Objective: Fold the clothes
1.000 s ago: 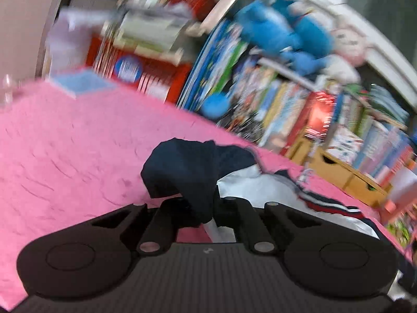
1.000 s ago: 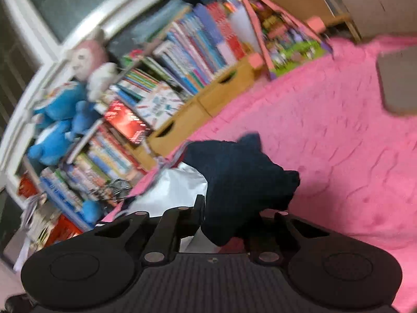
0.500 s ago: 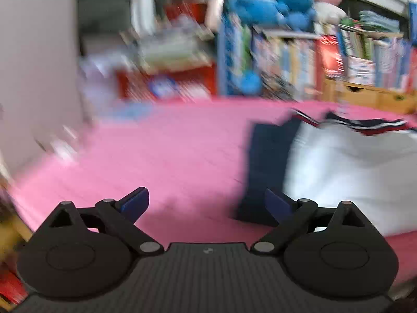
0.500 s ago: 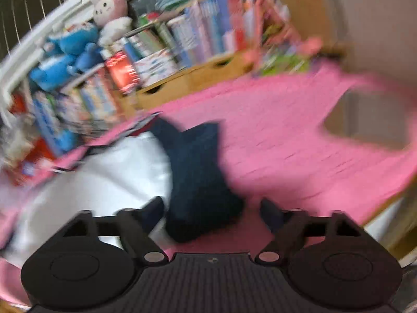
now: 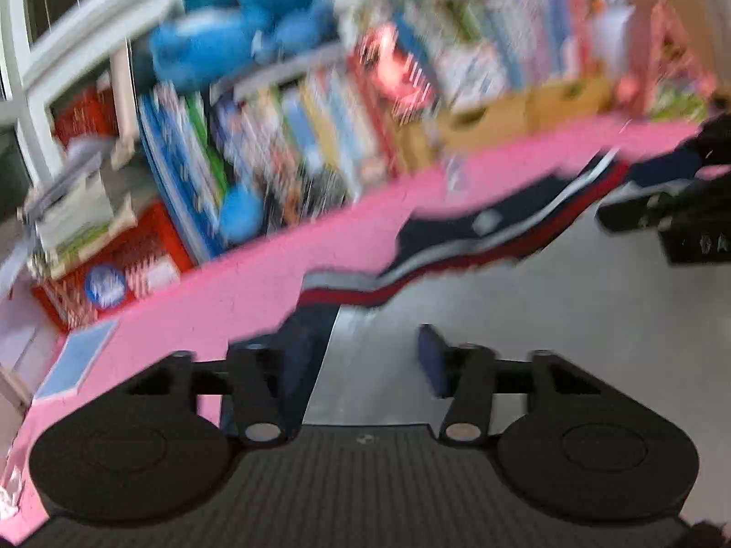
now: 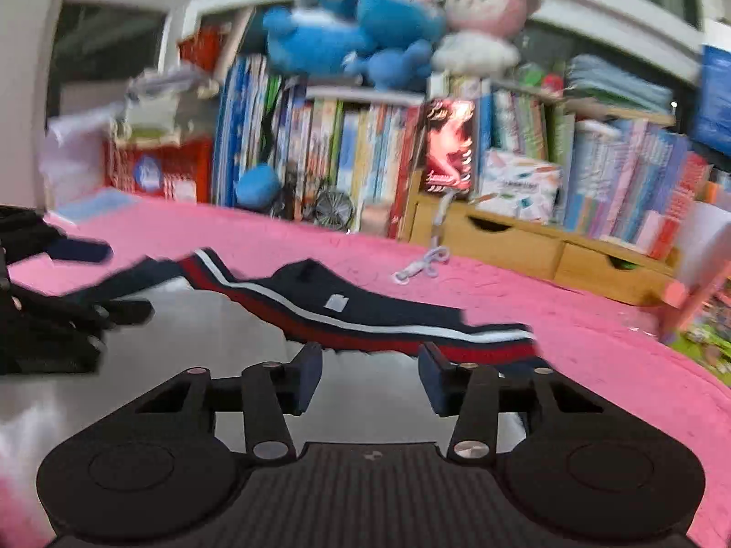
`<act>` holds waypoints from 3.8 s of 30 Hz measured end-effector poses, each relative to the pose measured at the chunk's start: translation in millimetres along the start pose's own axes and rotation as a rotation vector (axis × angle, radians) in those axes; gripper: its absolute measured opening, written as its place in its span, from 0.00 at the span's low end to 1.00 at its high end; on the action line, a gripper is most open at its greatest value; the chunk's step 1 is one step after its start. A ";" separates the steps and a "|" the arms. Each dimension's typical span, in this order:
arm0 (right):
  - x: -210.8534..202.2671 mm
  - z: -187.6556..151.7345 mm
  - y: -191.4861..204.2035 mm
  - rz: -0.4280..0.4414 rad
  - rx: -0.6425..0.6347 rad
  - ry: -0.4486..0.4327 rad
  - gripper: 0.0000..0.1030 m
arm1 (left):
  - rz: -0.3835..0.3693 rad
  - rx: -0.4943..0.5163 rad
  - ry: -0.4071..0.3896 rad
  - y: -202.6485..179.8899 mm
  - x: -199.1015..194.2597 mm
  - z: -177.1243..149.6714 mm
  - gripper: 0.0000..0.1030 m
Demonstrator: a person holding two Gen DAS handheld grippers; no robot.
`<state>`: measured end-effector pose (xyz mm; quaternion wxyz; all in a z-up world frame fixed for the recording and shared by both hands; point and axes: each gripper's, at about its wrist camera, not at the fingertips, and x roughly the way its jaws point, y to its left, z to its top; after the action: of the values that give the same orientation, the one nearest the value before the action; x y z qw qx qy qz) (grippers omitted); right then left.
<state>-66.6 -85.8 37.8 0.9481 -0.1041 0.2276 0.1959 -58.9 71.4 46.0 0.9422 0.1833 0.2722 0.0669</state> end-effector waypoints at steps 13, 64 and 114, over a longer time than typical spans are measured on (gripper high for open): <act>39.3 -27.0 -91.9 -0.122 0.378 0.036 0.45 | 0.201 0.018 0.046 40.2 43.4 -21.0 0.57; -25.2 -43.0 10.8 0.047 0.094 0.015 0.51 | -0.038 0.109 0.006 -80.4 98.0 43.9 0.51; -80.3 -69.1 19.3 -0.214 0.101 -0.161 0.84 | -0.257 -0.047 0.017 -55.4 58.2 26.5 0.74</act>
<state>-167.5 -114.2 13.2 0.9828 -0.0638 0.1481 0.0895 5.9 25.2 17.2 0.9447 0.1243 0.2999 -0.0467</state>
